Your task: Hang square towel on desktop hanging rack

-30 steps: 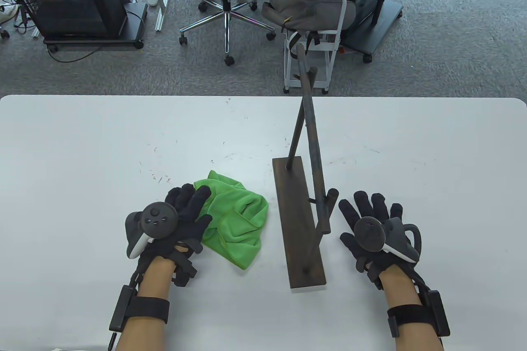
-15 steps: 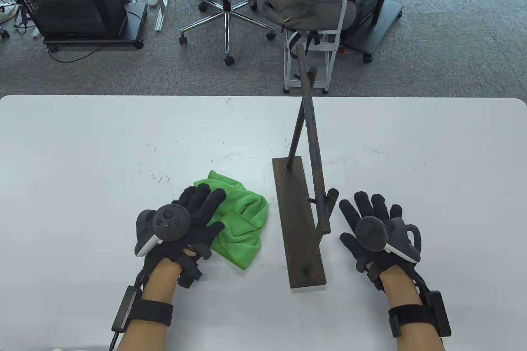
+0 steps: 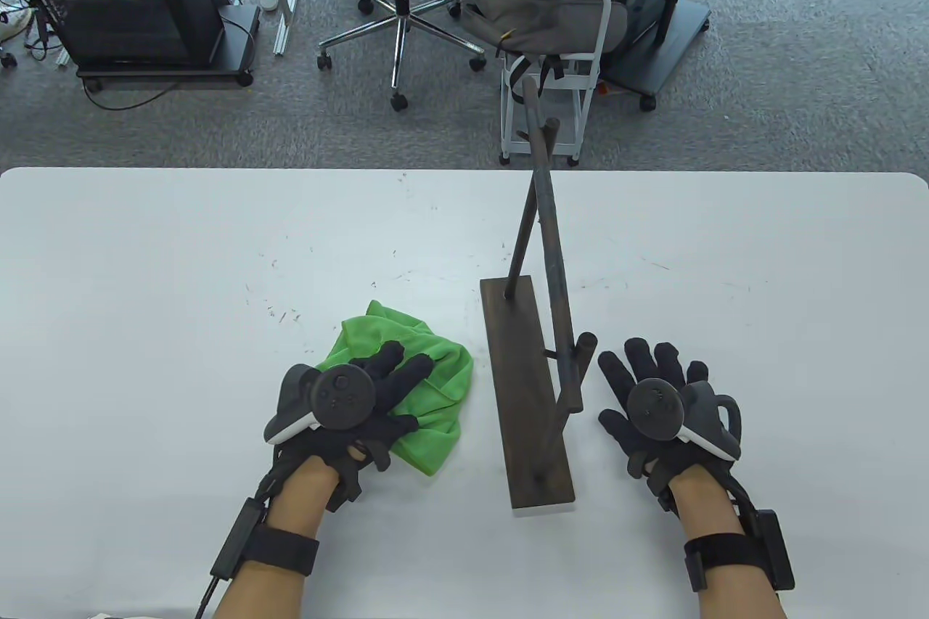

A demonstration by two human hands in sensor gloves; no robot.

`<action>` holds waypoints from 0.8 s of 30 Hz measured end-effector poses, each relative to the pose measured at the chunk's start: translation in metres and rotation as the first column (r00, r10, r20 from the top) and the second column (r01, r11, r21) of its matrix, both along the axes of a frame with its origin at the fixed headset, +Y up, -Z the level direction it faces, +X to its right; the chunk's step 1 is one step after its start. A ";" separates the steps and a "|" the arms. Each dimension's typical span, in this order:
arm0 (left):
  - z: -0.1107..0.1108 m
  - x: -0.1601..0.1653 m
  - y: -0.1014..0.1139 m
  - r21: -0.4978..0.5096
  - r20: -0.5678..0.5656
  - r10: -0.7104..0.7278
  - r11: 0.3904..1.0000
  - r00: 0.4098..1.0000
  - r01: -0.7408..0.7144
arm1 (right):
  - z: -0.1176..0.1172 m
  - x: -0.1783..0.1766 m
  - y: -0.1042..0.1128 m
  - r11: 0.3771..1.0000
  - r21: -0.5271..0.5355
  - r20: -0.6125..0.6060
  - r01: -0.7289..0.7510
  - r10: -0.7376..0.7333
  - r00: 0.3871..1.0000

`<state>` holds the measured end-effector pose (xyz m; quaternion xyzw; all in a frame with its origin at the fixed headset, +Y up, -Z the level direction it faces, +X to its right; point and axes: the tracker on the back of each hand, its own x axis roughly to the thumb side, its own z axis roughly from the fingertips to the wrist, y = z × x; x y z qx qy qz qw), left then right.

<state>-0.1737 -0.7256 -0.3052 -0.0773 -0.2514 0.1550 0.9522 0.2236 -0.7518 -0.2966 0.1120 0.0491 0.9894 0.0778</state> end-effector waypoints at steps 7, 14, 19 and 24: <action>0.001 0.017 -0.016 -0.082 0.042 -0.197 0.976 0.979 0.200 | 0.000 -0.001 0.001 1.000 0.001 0.001 -0.002 0.002 1.000; 0.001 0.031 -0.035 -0.182 0.072 -0.273 0.942 0.959 0.282 | 0.000 -0.004 0.002 1.000 -0.002 -0.010 -0.004 0.004 1.000; -0.002 0.033 -0.035 -0.105 0.047 -0.222 0.968 0.974 0.226 | 0.001 -0.003 0.003 1.000 -0.006 -0.009 -0.011 0.011 1.000; -0.002 0.025 -0.024 -0.041 0.012 -0.134 0.990 0.991 0.135 | 0.000 -0.002 0.003 1.000 -0.006 -0.008 0.002 -0.002 1.000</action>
